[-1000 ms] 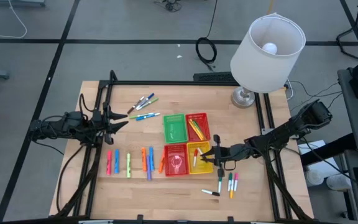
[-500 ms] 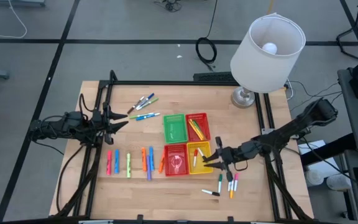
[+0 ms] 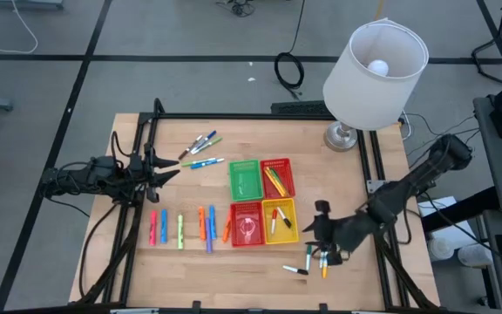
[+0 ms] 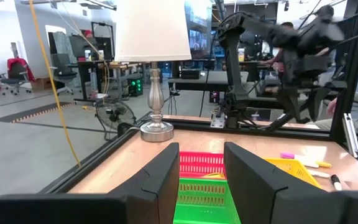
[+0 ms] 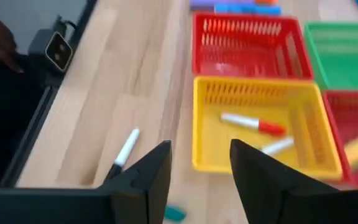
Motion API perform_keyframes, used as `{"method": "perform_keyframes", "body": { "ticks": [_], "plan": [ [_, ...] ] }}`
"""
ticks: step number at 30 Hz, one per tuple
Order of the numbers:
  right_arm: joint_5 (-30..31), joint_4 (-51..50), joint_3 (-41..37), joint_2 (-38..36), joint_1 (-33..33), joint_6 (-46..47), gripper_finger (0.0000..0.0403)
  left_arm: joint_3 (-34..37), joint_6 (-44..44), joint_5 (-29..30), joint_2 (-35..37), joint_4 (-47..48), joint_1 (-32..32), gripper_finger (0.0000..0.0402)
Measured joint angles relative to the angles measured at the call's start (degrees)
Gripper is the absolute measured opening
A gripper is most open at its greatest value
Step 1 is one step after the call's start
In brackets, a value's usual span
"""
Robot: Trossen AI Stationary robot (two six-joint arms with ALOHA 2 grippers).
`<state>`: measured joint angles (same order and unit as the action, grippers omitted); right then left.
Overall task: Pick & Place Markers
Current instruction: Put the small pink highlighter pen into the yellow bin
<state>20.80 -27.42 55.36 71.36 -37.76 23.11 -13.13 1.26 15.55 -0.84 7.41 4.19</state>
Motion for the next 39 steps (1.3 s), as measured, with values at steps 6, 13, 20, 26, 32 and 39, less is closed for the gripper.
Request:
{"method": "perform_keyframes", "body": {
  "ticks": [6, 13, 20, 26, 32, 39],
  "plan": [
    [-6.01, -19.53, 13.25, 8.91, -2.32, 14.79, 0.0153, 0.00, -0.02, 0.00, 0.00, -0.01, 0.01, 0.0134],
    [-15.32, -26.86, 14.55, 16.48, -1.16, 34.43, 0.0150, 0.00, 0.00, 0.00, 0.00, -0.01, 0.01, 0.0134],
    [-22.67, -33.41, 14.51, 21.38, 1.30, 59.06, 0.0137, 0.00, 0.00, 0.00, 0.00, 0.01, 0.02, 0.0134],
    [-27.15, -33.11, 14.51, 24.28, 2.32, 68.18, 0.0127, -0.02, 0.00, 0.00, -0.01, 0.01, 0.00, 0.0134],
    [-28.05, -33.63, 12.94, 25.69, 2.55, 72.65, 0.0119, -0.01, -0.01, 0.00, 0.00, 0.02, 0.02, 0.0134],
    [-26.56, -32.08, 6.82, 24.81, 1.62, 80.23, 0.0118, 0.00, -0.02, 0.00, -0.02, 0.01, 0.02, 0.0134]
  ]
}}
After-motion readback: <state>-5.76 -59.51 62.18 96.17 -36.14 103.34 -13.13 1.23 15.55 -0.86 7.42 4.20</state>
